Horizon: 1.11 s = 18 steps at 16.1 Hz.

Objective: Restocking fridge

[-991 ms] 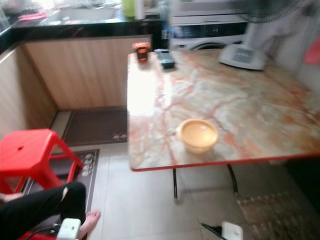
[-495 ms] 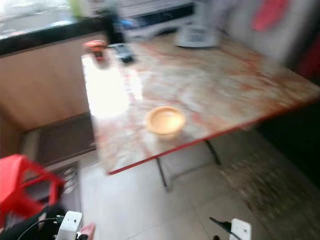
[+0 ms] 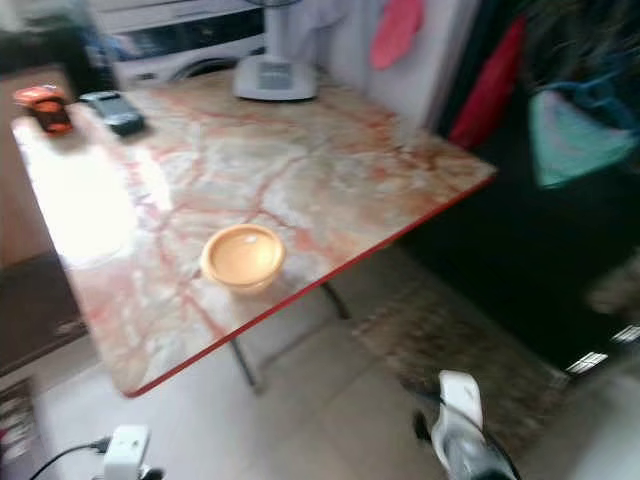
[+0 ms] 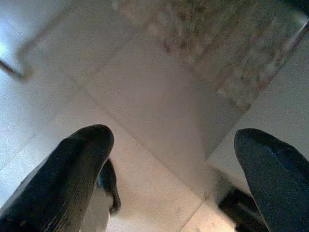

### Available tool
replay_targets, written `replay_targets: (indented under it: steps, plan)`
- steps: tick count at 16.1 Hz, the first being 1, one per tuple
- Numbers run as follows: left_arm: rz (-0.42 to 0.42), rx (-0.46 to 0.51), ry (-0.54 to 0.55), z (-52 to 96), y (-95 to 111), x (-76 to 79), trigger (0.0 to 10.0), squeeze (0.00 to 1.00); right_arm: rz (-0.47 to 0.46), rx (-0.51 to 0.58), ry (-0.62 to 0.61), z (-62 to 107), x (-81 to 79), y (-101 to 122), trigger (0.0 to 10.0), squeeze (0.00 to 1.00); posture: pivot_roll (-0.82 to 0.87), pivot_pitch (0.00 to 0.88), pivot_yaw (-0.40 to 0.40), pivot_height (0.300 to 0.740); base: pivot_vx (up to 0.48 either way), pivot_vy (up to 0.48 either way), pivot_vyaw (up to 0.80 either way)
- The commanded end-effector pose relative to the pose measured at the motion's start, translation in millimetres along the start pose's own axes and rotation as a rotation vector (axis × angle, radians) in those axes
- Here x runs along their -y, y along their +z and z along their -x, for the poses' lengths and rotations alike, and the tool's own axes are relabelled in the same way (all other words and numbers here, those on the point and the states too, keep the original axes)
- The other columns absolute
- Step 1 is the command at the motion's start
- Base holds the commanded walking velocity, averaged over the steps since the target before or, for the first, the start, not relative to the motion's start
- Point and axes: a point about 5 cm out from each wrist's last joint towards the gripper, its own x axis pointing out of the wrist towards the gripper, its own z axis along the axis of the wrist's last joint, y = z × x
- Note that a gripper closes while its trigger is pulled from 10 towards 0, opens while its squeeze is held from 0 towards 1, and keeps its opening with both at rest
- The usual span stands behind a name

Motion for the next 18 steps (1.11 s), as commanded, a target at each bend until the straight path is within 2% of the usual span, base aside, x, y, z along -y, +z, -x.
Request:
replay_targets:
  steps: [1,2,4,5,7,9,11,14,15,18]
  plan:
    - [0.023,-0.022,0.011,1.1,-6.6,-0.1,10.0,0.0,-0.002,-0.01,-0.007,-0.4,-3.1,2.6,10.0,0.0,-0.04,0.0,-0.003,0.74,0.0,0.0,-0.76]
    - [0.029,-0.034,0.011,1.5,-9.3,1.5,10.0,0.0,-0.028,0.014,-0.005,-0.9,-10.5,13.2,10.0,0.0,-0.05,0.0,0.007,0.74,0.0,0.0,-0.76]
    - [0.034,-0.038,0.01,2.4,-13.3,4.2,10.0,0.0,-0.05,0.017,-0.005,-0.9,-12.0,14.7,10.0,0.0,-0.07,0.0,0.005,0.74,0.0,0.0,-0.77]
    - [0.039,-0.037,0.01,3.5,-17.6,8.1,10.0,0.0,-0.037,0.009,0.006,-0.9,-12.3,14.1,10.0,0.0,-0.07,0.0,-0.005,0.74,0.0,0.0,-0.76]
    - [0.05,-0.008,0.011,1.9,-9.8,12.1,10.0,0.0,-0.004,-0.002,0.015,-1.0,-13.8,13.8,10.0,0.0,-0.04,0.0,-0.011,0.74,0.0,0.0,-0.77]
    - [0.032,0.001,0.001,1.7,-8.3,15.9,10.0,0.0,-0.005,-0.01,0.012,-1.3,-17.6,13.2,10.0,0.0,-0.07,0.0,0.024,0.74,0.0,0.0,-0.77]
    - [-0.001,-0.017,-0.007,2.9,-14.1,17.5,10.0,0.0,-0.044,-0.009,0.003,-1.5,-21.4,12.4,10.0,0.0,-0.09,0.0,0.068,0.74,0.0,0.0,-0.76]
    - [-0.023,-0.018,-0.006,4.0,-17.5,15.0,10.0,0.0,-0.086,-0.017,0.004,-1.9,-28.6,10.1,10.0,0.0,-0.09,0.0,0.109,0.74,0.0,0.0,-0.77]
    - [-0.021,-0.021,0.003,3.8,-16.7,7.7,10.0,0.0,-0.095,-0.021,0.01,-2.0,-30.6,9.2,10.0,0.0,-0.1,0.0,0.108,0.74,0.0,0.0,-0.77]
    - [0.004,-0.015,0.001,3.7,-15.7,5.9,10.0,0.0,-0.059,-0.016,0.013,-1.9,-29.0,10.8,10.0,0.0,-0.1,0.0,0.084,0.74,0.0,0.0,-0.51]
